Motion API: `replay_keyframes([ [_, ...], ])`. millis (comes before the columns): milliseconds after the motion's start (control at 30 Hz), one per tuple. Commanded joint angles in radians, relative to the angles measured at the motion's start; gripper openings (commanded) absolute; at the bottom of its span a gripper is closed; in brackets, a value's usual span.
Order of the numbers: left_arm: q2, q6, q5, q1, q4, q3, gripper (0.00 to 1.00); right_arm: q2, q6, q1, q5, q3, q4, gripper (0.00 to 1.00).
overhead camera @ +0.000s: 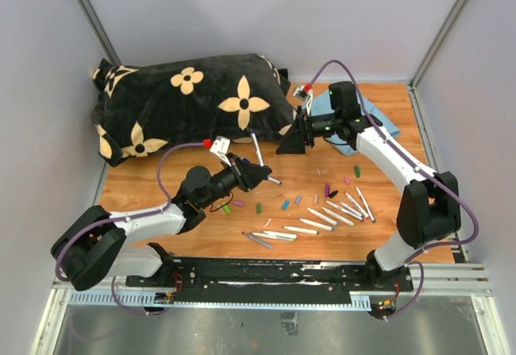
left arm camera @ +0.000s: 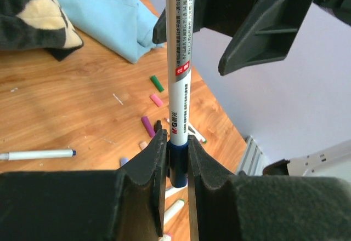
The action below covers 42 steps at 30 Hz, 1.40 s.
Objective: Open the pen caps
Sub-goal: Pick up the pen from the center of the board.
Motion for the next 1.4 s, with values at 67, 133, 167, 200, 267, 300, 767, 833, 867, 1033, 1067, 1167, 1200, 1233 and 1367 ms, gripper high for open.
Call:
replay_keyframes([
  [67,-0.105,0.103,0.142,0.01,-0.183,-0.005,0.0,-0.125,-0.314,-0.055,0.004,0.024,-0.204,0.61],
  [133,-0.135,0.123,0.184,0.017,-0.242,-0.002,0.0,-0.166,-0.388,-0.07,0.005,0.011,-0.229,0.61],
  [167,-0.15,0.133,0.209,0.02,-0.27,-0.001,0.0,-0.189,-0.446,-0.072,0.004,0.002,-0.241,0.61],
  [200,-0.164,0.14,0.224,0.022,-0.301,0.001,0.0,-0.21,-0.492,-0.072,0.004,-0.008,-0.252,0.61],
  [267,-0.19,0.155,0.251,0.024,-0.354,0.005,0.0,-0.252,-0.602,-0.072,-0.002,-0.021,-0.298,0.61],
  [300,-0.201,0.16,0.261,0.025,-0.387,0.009,0.0,-0.271,-0.681,-0.072,-0.01,-0.023,-0.333,0.61],
  [767,-0.249,0.197,0.4,0.025,-0.539,0.041,0.0,-0.406,-1.445,0.08,0.183,-0.067,-0.712,0.82],
  [833,-0.241,0.206,0.409,0.025,-0.556,0.051,0.0,-0.414,-1.493,0.108,0.225,-0.083,-0.719,0.84],
  [867,-0.235,0.212,0.416,0.025,-0.567,0.058,0.0,-0.416,-1.518,0.119,0.24,-0.084,-0.725,0.86],
  [1033,-0.204,0.228,0.457,0.025,-0.607,0.076,0.0,-0.409,-1.617,0.145,0.251,-0.04,-0.813,0.99],
  [1067,-0.201,0.23,0.463,0.025,-0.614,0.078,0.0,-0.406,-1.629,0.148,0.255,-0.027,-0.829,0.98],
  [1167,-0.191,0.232,0.484,0.025,-0.63,0.089,0.0,-0.397,-1.653,0.156,0.274,0.009,-0.869,0.98],
  [1200,-0.185,0.233,0.495,0.025,-0.635,0.095,0.0,-0.392,-1.667,0.16,0.282,0.021,-0.886,0.98],
  [1233,-0.178,0.231,0.507,0.025,-0.637,0.101,0.0,-0.387,-1.688,0.164,0.294,0.034,-0.901,0.98],
  [1367,-0.137,0.238,0.545,0.025,-0.673,0.134,0.0,-0.363,-1.748,0.212,0.387,0.067,-0.942,0.98],
])
